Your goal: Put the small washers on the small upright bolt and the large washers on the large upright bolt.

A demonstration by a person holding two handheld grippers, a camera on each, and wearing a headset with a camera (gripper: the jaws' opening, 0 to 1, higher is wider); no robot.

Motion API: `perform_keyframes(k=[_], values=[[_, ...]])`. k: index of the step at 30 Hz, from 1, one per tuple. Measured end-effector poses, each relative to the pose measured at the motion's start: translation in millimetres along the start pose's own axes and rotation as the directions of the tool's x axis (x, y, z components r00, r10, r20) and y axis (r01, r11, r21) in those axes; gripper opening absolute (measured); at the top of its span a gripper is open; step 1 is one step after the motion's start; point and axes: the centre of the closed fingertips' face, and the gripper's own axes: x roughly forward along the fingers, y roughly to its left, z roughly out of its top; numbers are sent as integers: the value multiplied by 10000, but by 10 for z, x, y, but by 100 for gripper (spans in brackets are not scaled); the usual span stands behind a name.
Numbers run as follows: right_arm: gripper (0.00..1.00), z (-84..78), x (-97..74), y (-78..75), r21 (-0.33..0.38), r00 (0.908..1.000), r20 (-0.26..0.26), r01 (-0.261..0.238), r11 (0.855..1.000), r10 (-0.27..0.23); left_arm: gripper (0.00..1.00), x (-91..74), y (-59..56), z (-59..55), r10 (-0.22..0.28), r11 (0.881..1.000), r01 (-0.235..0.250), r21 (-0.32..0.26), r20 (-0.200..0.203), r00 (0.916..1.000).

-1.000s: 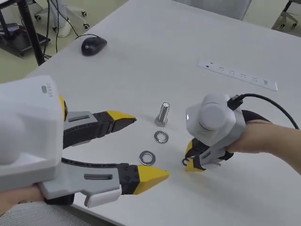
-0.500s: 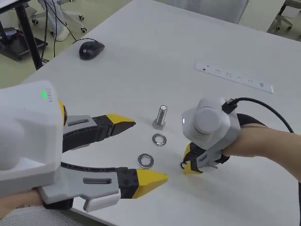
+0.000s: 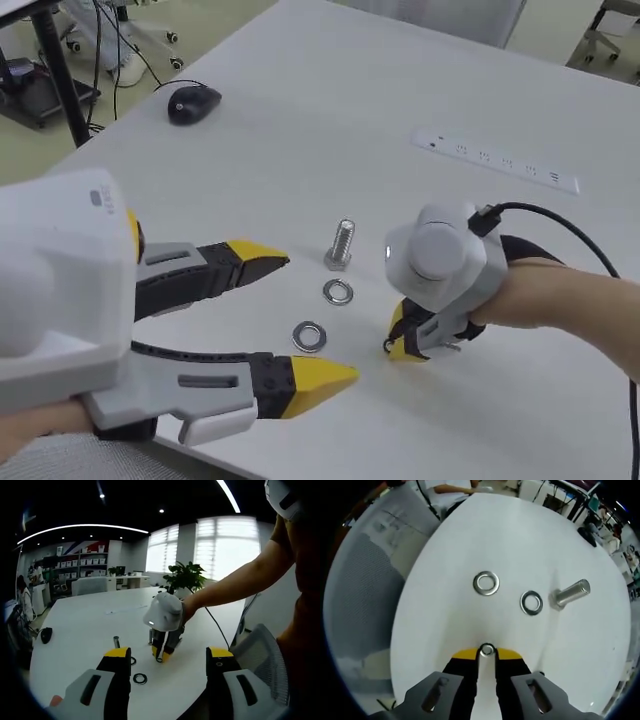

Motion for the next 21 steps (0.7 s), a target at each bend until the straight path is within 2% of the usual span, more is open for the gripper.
perform_keyframes(k=[6, 10, 13, 16, 21], values=[[12, 16, -181, -7, 121, 9998, 212, 31, 9999, -34, 59, -2, 1, -29, -11, 10000, 11, 8, -106, 9999], [12, -92, -334, -23, 253, 9999, 110, 108, 9996, -110, 59, 13, -11, -35, -53, 10000, 53, 32, -153, 9999], [12, -185, -457, -48, 361, 9998, 12, 183, 9992, -183, 59, 25, -15, -14, -72, 10000, 72, 37, -43, 10000], [12, -317, -596, -163, 459, 9984, -232, 533, 9975, -523, 59, 55, -22, -13, -120, 9999, 120, 35, -42, 9999], [12, -405, -741, -355, 683, 9947, -301, 1003, 9926, -985, 59, 82, -45, -7, -229, 9997, 229, 36, -15, 9997]])
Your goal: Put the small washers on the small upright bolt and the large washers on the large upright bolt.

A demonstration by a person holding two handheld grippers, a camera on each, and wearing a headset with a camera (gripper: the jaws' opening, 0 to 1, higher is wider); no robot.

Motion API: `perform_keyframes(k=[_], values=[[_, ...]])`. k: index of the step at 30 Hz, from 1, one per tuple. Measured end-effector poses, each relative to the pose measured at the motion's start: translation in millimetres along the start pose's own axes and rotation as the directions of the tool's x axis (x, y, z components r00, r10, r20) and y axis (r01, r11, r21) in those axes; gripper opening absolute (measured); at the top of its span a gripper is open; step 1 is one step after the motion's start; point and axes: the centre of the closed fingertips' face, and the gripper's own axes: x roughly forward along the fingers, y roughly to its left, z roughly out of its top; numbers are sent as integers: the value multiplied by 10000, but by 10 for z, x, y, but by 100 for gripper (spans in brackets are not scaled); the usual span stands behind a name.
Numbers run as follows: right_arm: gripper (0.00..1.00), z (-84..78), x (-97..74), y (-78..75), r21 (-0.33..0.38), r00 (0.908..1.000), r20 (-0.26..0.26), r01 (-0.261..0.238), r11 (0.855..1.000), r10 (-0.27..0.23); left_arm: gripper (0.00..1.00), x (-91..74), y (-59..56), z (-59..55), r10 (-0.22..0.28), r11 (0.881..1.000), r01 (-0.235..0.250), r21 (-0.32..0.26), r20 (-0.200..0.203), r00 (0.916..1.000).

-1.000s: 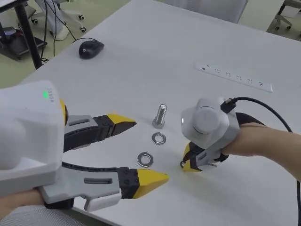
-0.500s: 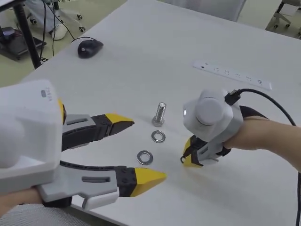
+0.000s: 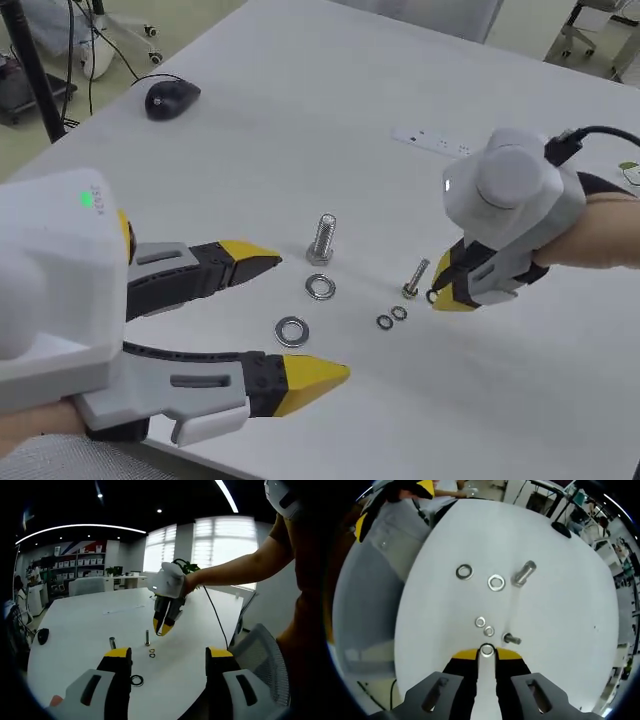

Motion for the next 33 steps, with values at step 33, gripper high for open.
perform_keyframes(k=[33], values=[[12, 63, 142, -321, 13, 9996, -279, -21, 10000, 21, 59, 44, 59, -58, -30, 9997, 26, -230, -170, 9999]])
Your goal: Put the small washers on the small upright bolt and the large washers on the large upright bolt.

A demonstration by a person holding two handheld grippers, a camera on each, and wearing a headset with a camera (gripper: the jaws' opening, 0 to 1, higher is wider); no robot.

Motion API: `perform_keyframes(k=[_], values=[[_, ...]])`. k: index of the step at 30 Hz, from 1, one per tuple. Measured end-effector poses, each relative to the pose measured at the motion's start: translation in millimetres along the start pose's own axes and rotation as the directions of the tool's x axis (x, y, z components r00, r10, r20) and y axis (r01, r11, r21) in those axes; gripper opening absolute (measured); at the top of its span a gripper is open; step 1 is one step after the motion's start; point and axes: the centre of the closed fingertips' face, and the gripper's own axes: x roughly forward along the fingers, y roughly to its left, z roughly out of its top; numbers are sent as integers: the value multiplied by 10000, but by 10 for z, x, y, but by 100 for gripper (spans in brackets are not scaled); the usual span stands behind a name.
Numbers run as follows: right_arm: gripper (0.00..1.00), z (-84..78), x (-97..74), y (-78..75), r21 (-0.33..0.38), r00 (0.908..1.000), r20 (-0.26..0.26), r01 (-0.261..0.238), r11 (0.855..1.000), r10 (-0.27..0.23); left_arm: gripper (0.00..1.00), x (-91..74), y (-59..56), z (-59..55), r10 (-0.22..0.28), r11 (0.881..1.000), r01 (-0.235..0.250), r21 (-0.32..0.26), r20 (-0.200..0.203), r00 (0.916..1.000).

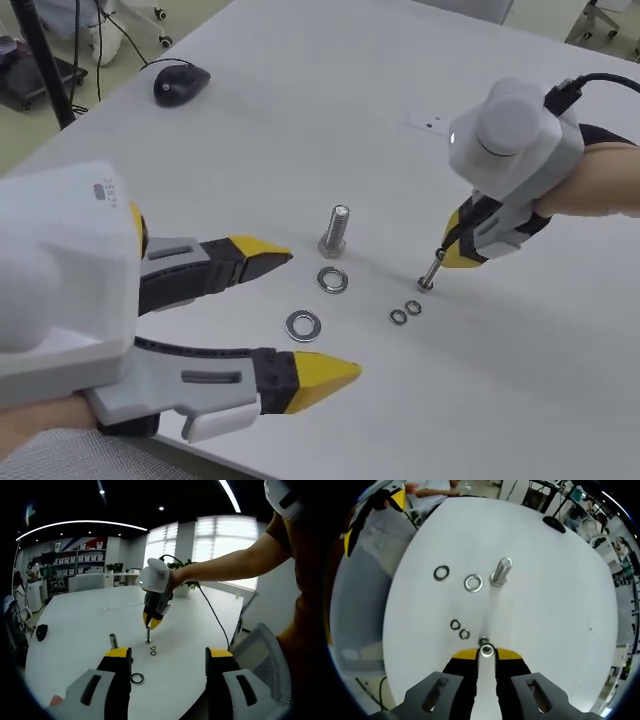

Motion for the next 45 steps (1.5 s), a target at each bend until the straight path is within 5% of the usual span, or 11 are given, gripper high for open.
perform_keyframes(k=[29, 45], values=[[13, -128, 468, 2, -43, 9989, -208, -415, 9991, 414, 59, 5, 77, -52, 124, 9998, -126, -161, -77, 9999], [14, -189, 225, 65, 287, 9998, -45, -202, 9994, 204, 59, -6, 92, -54, 158, 9998, -159, -85, -91, 9998]])
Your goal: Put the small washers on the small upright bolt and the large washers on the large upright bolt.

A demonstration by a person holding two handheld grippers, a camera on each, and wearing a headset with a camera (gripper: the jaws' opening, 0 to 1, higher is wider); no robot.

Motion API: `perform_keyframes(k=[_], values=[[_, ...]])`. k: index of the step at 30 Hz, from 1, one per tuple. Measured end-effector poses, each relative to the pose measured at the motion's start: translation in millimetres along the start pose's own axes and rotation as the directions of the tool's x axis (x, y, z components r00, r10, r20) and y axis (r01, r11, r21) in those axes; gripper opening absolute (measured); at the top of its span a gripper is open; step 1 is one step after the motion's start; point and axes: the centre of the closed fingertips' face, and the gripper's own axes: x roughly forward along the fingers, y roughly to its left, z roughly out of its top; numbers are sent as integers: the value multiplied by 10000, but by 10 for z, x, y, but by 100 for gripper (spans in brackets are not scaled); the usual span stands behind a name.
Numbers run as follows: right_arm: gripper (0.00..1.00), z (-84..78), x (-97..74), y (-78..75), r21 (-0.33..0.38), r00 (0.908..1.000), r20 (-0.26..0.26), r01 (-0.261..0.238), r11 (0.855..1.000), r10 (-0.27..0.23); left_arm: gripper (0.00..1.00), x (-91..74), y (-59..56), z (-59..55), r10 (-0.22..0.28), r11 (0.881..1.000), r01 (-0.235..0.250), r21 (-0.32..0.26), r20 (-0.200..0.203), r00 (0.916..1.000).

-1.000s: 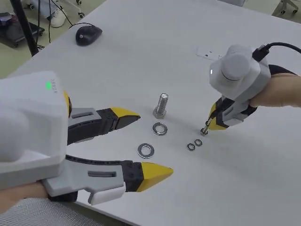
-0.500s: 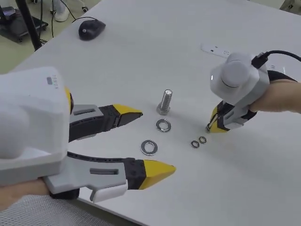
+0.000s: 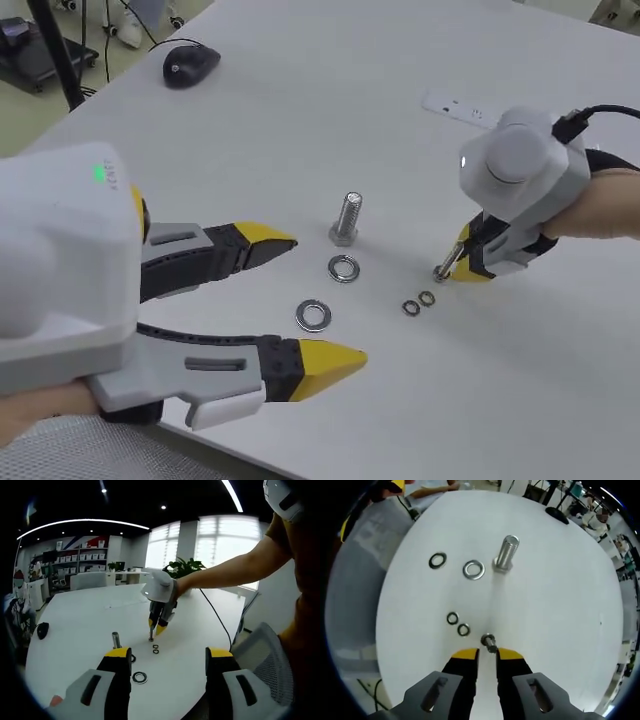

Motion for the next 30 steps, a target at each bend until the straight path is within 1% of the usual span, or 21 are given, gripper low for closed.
perform_keyframes(k=[3, 8, 10, 11, 12, 15, 17, 21, 25, 30], values=[[14, -30, -49, 76, 107, 10000, -36, -26, 9999, 26, 59, -3, -20, 12, -16, 10000, 16, 53, 14, 10000], [14, -15, -75, 290, 63, 9996, 123, -249, 9997, 248, 59, -19, -44, 28, -10, 9999, 10, 123, 68, 10000], [14, 31, -62, 369, 58, 9990, 269, -348, 9994, 346, 59, -25, -49, 23, -12, 9999, 11, 130, 54, 10000], [13, 53, -38, 357, 39, 9985, 365, -399, 9992, 397, 59, -29, -52, 24, -15, 9999, 14, 144, 76, 10000], [13, 91, -18, 398, 34, 9977, 477, -488, 9988, 486, 59, -31, -57, 26, -13, 9999, 11, 145, 99, 10000], [13, 200, 45, 513, -317, 9965, 621, -534, 9981, 553, 59, -37, -64, 26, -18, 9999, 17, 154, 117, 9999], [13, 258, 101, 545, -418, 9955, 686, -627, 9972, 655, 59, -40, -66, 27, -21, 9999, 19, 160, 122, 9999], [14, 323, 210, 521, -492, 9964, 610, -563, 9972, 593, 59, -46, -79, 55, -2, 9998, -2, 184, 199, 9998], [15, 384, 271, 485, -362, 9961, 702, -518, 9980, 543, 59, -58, -77, 67, 66, 9998, -70, 174, 222, 9997], [17, 402, 316, 437, -256, 9966, 676, -465, 9986, 482, 59, -80, -75, 72, 121, 9998, -125, 135, 238, 9996]])
